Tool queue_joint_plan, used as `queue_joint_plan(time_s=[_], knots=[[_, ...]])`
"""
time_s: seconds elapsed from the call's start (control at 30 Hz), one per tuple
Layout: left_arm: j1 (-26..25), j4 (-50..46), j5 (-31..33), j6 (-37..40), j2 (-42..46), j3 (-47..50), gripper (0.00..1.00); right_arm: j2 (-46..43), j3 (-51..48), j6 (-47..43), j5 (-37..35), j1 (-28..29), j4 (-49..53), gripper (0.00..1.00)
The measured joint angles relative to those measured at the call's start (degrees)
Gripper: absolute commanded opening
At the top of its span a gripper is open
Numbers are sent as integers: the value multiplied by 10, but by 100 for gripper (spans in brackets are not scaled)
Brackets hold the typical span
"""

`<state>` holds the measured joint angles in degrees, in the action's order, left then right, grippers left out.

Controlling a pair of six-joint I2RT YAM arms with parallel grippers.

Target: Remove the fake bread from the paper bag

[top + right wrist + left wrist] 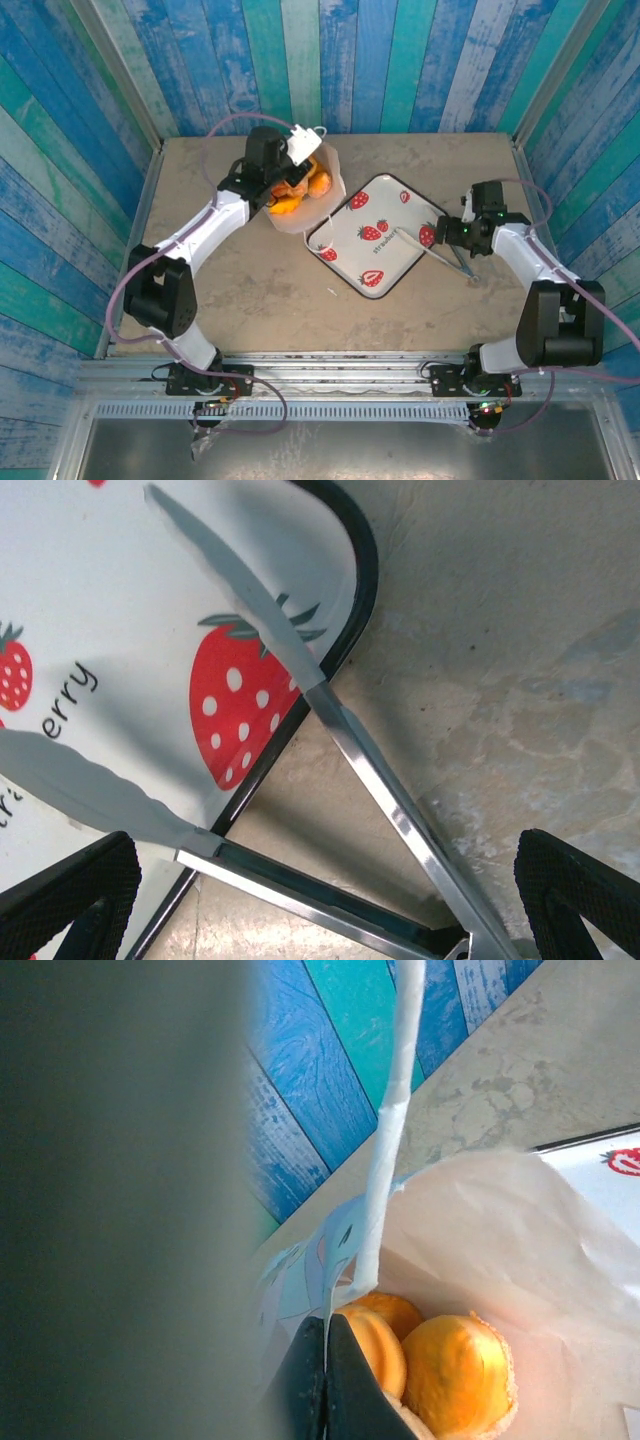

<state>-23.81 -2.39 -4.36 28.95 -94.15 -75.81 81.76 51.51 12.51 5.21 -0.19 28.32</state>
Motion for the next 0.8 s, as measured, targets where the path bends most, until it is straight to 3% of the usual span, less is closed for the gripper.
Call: queue_joint_plan(time_s=[0.4, 0.8], knots=[[-24, 18, 56, 22, 4, 24, 0, 40, -28, -10, 76, -33, -16, 100], [-26, 51, 67, 28, 22, 63, 0, 38, -64, -10, 130, -33, -24, 100]])
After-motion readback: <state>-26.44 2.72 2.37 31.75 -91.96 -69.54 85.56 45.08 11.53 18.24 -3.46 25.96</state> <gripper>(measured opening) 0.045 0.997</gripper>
